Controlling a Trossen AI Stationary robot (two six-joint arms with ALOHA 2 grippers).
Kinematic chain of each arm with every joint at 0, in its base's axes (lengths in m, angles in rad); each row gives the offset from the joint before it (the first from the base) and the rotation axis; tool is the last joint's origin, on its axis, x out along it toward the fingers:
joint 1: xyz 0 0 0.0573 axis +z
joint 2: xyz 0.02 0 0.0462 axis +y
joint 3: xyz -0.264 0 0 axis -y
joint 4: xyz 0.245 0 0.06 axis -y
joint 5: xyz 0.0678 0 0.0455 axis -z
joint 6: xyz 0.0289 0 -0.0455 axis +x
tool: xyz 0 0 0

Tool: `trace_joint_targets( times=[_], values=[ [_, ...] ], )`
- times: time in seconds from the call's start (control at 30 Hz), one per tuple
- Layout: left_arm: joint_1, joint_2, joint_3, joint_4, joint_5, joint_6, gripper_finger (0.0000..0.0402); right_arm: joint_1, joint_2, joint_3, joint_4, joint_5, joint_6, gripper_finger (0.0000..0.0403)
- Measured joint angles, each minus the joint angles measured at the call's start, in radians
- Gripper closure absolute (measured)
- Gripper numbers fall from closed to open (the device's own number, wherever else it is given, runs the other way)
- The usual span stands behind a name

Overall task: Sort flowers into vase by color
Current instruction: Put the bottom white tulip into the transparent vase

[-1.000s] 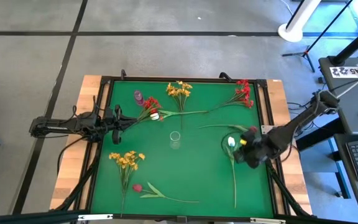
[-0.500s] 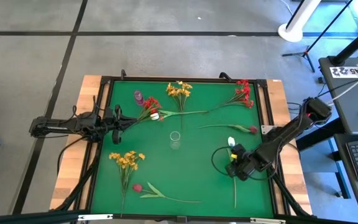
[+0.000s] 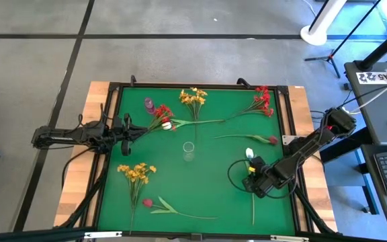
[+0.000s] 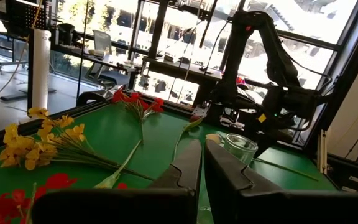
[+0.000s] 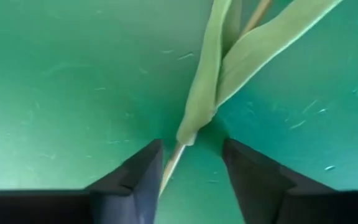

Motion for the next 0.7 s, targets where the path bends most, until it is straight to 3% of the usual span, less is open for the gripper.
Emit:
trace_joint_targets(
  times=[0.3, 0.4, 0.7],
  values=[
    [0.0, 0.0, 0.0, 0.0, 0.0, 0.0, 0.0385, 0.0, -0.012, -0.004, -0.034, 0.008, -0.055, 0.0391],
    [0.0, 0.0, 0.0, 0.0, 0.0, 0.0, 0.0385, 0.0, -0.04, 0.01, -0.043, 0.058, -0.055, 0.0383],
    [0.0, 0.0, 0.0, 0.0, 0.0, 0.0, 0.0385, -0.003, -0.177, 0.175, -0.195, 0.426, -0.191, 0.0398]
  ],
)
